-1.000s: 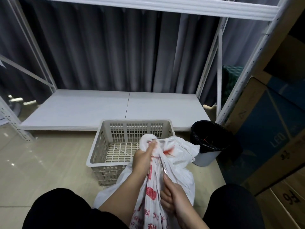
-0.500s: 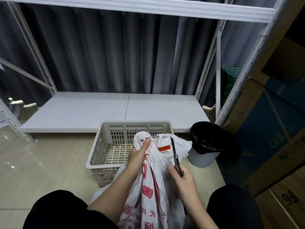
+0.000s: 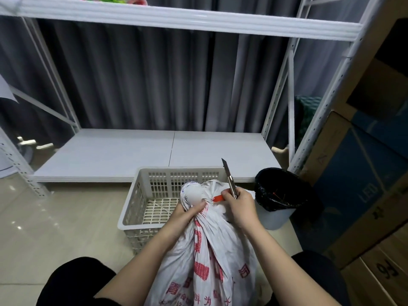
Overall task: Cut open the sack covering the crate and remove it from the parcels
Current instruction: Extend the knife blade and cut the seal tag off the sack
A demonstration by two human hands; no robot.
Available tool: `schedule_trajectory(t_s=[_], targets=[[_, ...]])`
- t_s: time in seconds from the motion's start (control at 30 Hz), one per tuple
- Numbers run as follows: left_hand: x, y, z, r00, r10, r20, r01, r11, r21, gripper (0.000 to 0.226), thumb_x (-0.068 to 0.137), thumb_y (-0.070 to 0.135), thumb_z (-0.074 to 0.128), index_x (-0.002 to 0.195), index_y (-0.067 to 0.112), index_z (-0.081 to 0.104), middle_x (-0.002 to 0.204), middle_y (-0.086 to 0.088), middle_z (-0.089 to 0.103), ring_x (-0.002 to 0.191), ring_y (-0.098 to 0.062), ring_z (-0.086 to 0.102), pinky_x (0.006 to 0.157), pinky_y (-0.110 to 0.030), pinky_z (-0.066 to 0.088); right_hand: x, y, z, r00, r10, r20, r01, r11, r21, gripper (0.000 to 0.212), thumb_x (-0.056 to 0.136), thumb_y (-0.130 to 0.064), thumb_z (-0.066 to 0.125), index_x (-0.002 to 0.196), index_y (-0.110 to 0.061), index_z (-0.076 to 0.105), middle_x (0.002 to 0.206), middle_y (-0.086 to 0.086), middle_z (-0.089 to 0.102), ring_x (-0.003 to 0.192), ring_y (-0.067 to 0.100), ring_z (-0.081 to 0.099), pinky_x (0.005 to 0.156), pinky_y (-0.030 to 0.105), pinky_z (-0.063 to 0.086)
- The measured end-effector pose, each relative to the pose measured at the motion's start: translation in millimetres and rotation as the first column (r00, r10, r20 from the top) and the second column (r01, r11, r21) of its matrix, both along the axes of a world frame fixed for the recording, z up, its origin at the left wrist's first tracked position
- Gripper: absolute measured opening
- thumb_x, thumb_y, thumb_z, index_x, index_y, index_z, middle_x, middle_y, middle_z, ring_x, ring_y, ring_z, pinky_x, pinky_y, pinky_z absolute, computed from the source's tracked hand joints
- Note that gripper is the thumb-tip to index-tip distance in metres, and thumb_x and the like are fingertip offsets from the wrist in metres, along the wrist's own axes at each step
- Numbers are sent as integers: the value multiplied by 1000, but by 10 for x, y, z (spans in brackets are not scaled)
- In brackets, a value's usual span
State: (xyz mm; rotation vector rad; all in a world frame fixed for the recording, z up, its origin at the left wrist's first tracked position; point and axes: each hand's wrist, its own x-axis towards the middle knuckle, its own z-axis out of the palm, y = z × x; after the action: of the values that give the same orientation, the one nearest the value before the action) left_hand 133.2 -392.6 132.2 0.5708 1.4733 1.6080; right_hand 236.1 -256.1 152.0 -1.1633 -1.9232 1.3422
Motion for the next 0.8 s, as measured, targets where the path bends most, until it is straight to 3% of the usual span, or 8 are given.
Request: schedule_trajectory(t_s=[0.1, 0.2, 0.27, 0.33, 0.4, 0.5, 0.67, 0.8], targets=[[-46, -45, 93, 997, -44, -58, 46, 999, 27, 78, 66, 22, 82, 132, 13, 43, 117, -6, 67, 101, -16, 68, 78, -22, 55, -73, 56, 86, 1000, 1, -17, 0, 997, 73, 12, 87, -23, 65, 79, -14, 66, 71, -2, 66, 73, 17, 59, 70, 32, 42], [-2, -58, 208, 998, -37, -50, 38, 999, 33, 47, 88, 10, 62, 128, 18, 38, 107, 5, 59, 76, 9, 67, 61, -6, 49, -204, 95, 150, 1000, -23, -4, 23, 994, 103, 14, 88, -27, 66, 86, -14, 67, 75, 1, 66, 76, 19, 60, 69, 30, 41], [-11, -77, 284, 986, -34, -161, 42, 998, 50, 75, 68, 63, 63, 125, 19, 43, 112, 9, 58, 83, 16, 62, 62, -1, 46, -299, 104, 180, 997, -57, -43, 58, 997, 40, 14, 88, -25, 66, 91, -12, 68, 80, 4, 66, 82, 22, 61, 72, 30, 42], [-131, -58, 282, 974, -16, -226, 22, 1000, 22, 83, 74, 81, 44, 123, 15, 57, 119, 8, 61, 98, 11, 59, 67, 2, 43, -370, 89, 252, 987, -85, -133, 88, 996, 16, 8, 88, -21, 65, 89, -14, 67, 81, 3, 66, 81, 20, 60, 70, 27, 42], [-244, -35, 342, 970, 36, -240, -41, 999, -15, 59, 98, 50, 32, 107, 3, 66, 112, 3, 65, 89, 7, 64, 65, 1, 44, -423, 55, 373, 962, -68, -264, 82, 996, 39, 3, 89, -18, 64, 87, -16, 65, 77, -3, 65, 74, 12, 60, 67, 18, 45], [-305, 21, 496, 902, 9, -432, -46, 996, -75, 22, 100, 9, 43, 93, 8, 64, 100, -1, 67, 78, -2, 66, 71, -8, 49, -474, 34, 552, 949, -38, -313, 84, 987, 134, 4, 89, -20, 63, 88, -16, 65, 72, -6, 62, 65, 5, 54, 59, 8, 40], [-358, 161, 647, 822, 230, -521, -242, 969, 46, 12, 98, 6, 44, 104, 16, 38, 88, -1, 70, 55, -4, 66, 64, -31, 49, -456, 105, 615, 932, -97, -349, 135, 987, 87, 7, 90, -23, 62, 87, -16, 64, 80, 1, 62, 75, 13, 54, 63, 19, 41], [-402, 377, 920, 878, 157, -453, -175, 985, 2, 15, 99, 5, 41, 102, 11, 54, 79, -2, 70, 50, -2, 64, 59, -24, 49, -298, 265, 668, 937, -75, -341, 114, 989, 95, 9, 89, -22, 62, 90, -13, 66, 80, -4, 66, 82, 14, 61, 79, 28, 46]])
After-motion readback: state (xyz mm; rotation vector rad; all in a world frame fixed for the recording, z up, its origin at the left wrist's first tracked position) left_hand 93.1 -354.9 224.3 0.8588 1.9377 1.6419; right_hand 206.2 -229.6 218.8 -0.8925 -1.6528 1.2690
